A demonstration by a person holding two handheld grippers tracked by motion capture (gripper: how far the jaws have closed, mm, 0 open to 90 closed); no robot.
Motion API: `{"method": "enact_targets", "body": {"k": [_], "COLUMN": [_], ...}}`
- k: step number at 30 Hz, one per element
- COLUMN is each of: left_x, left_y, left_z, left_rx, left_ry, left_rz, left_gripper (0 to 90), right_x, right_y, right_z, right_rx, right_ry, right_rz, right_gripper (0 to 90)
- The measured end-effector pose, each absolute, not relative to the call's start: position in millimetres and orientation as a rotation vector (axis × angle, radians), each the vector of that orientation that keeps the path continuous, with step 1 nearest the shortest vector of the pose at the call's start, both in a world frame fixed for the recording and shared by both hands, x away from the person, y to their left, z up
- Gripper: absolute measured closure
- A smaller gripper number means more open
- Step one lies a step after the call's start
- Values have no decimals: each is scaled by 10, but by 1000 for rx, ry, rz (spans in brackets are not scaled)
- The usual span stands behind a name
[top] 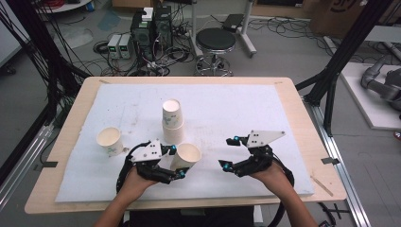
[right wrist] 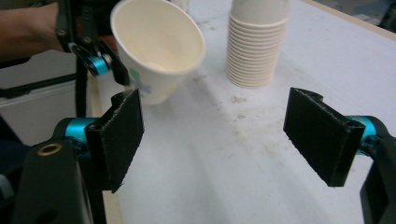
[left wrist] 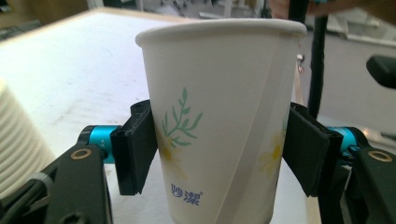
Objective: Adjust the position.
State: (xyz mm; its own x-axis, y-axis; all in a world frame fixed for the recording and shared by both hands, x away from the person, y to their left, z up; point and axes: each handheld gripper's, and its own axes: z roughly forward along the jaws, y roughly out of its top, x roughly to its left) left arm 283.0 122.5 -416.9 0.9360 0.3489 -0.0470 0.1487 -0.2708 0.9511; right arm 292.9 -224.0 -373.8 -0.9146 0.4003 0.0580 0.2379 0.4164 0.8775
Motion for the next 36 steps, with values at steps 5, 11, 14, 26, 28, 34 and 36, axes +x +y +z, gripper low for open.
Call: {"method": "enact_targets", "body": {"k": [5, 11, 14, 26, 28, 34, 36], "left_x": [2838, 2856, 2864, 2874, 2870, 2848, 2848], "left_y": [1317, 1376, 1408, 1483, 1477, 1479, 1479], "left_z": [-4181, -4202, -4213, -4238, -4244, -4235, -4233], "left_rx": [1781, 1720, 1680, 1611, 1609, 1603, 1596], "left_ry": [392, 411, 408, 414, 411, 401, 399], "left_rz": [218, 256, 285, 322, 327, 359, 367], "left_gripper": [309, 306, 307, 306, 306, 303, 301], "right_x": [2907, 2883, 2888, 2881, 2887, 2889, 2885], "right_y": [-2354, -2509, -2586, -2759, -2767, -2794, -2806], "right_z": [-3835, -3942, -3987, -4025, -4024, -4006, -3998], "right_rx": [624, 675, 687, 746, 743, 747, 740], "right_ry": [2445, 2347, 2312, 2192, 2191, 2178, 2170], "right_rz": [1495, 1470, 1464, 1510, 1506, 1513, 1516], "right_gripper": [208, 209, 209, 209, 210, 210, 211]}}
